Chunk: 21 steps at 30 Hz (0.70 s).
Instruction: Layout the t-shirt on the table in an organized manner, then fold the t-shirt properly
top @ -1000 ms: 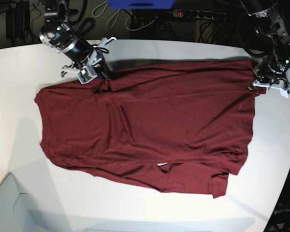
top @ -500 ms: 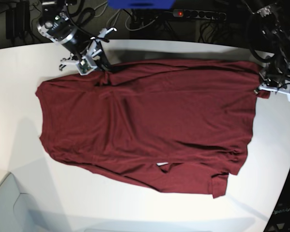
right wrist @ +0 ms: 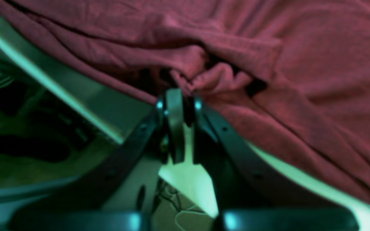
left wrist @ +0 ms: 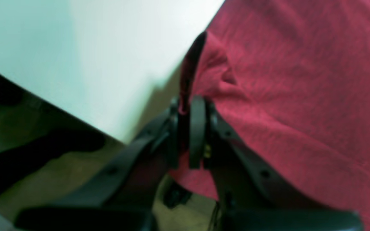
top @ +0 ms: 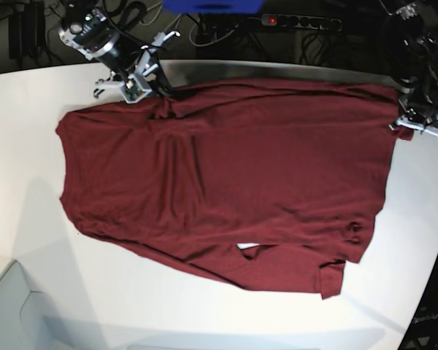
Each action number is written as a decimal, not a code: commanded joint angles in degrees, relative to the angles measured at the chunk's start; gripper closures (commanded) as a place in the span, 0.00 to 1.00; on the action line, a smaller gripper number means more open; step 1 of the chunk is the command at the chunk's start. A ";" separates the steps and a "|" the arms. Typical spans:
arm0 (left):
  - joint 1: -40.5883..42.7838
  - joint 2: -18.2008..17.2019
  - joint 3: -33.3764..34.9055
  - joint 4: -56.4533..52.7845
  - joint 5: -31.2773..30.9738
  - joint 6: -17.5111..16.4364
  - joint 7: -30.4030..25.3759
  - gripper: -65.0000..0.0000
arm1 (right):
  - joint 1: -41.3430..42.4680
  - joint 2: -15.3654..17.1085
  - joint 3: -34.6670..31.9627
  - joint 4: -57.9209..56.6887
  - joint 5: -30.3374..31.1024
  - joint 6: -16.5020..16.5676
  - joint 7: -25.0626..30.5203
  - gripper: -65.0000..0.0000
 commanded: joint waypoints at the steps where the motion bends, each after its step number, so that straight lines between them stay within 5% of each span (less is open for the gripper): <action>1: -0.54 -1.07 -0.35 1.03 -0.21 -0.12 -0.92 1.00 | -0.83 0.14 -0.37 1.00 1.15 0.19 1.62 1.00; 21: -3.00 -3.88 0.00 -0.20 -0.29 -0.12 -0.92 1.00 | 1.37 3.65 -5.47 0.91 1.06 0.19 1.09 1.00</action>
